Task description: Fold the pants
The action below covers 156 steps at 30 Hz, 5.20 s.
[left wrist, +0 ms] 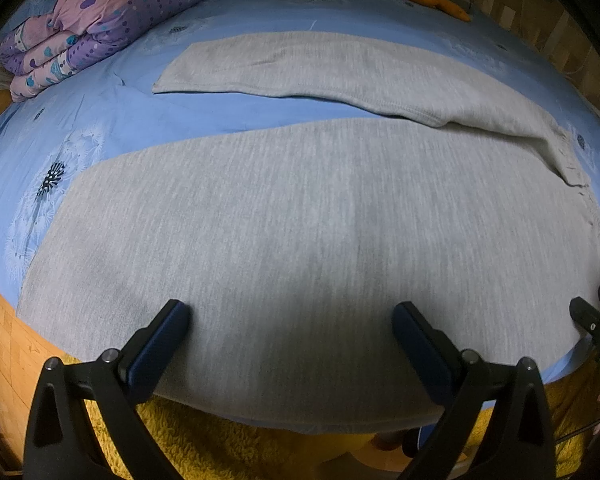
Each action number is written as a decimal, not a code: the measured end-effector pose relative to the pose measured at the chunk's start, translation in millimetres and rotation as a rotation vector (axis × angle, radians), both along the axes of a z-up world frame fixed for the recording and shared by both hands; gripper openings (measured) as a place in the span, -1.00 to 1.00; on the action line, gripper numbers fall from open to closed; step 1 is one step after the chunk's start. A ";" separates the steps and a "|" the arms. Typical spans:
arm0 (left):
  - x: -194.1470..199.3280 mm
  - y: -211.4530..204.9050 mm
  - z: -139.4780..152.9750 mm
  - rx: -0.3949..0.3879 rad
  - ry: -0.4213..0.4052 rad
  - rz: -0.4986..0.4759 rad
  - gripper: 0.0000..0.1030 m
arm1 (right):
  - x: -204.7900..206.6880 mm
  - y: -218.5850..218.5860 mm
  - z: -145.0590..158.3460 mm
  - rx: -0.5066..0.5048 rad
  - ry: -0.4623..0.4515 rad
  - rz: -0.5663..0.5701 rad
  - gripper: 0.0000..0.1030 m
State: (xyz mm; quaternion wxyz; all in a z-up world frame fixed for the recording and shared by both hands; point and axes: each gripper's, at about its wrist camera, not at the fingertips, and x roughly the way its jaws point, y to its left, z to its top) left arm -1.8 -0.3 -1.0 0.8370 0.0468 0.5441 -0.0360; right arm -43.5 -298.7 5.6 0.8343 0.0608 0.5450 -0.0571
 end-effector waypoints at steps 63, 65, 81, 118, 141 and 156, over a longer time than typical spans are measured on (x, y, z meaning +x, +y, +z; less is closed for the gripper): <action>3.7 -0.6 -0.5 0.002 0.004 -0.001 1.00 | 0.0 1.9 -1.1 -0.001 0.000 -0.003 1.00; 3.8 -0.7 0.1 0.004 0.004 -0.002 1.00 | 2.7 -0.4 -1.8 -0.002 0.001 -0.003 1.00; 3.5 -1.9 -0.2 0.003 0.013 -0.005 1.00 | 1.2 -1.9 -1.9 -0.005 -0.001 -0.012 1.00; 139.2 -33.5 55.4 -0.025 0.056 -0.105 1.00 | 96.3 -108.3 52.4 0.060 -0.029 -0.044 1.00; 290.9 -67.2 22.3 0.070 0.049 -0.128 0.99 | 224.4 -139.1 16.0 -0.016 0.036 0.025 1.00; 334.4 -38.0 -16.9 0.031 0.018 -0.185 1.00 | 259.1 -139.2 -19.4 -0.038 0.044 0.098 1.00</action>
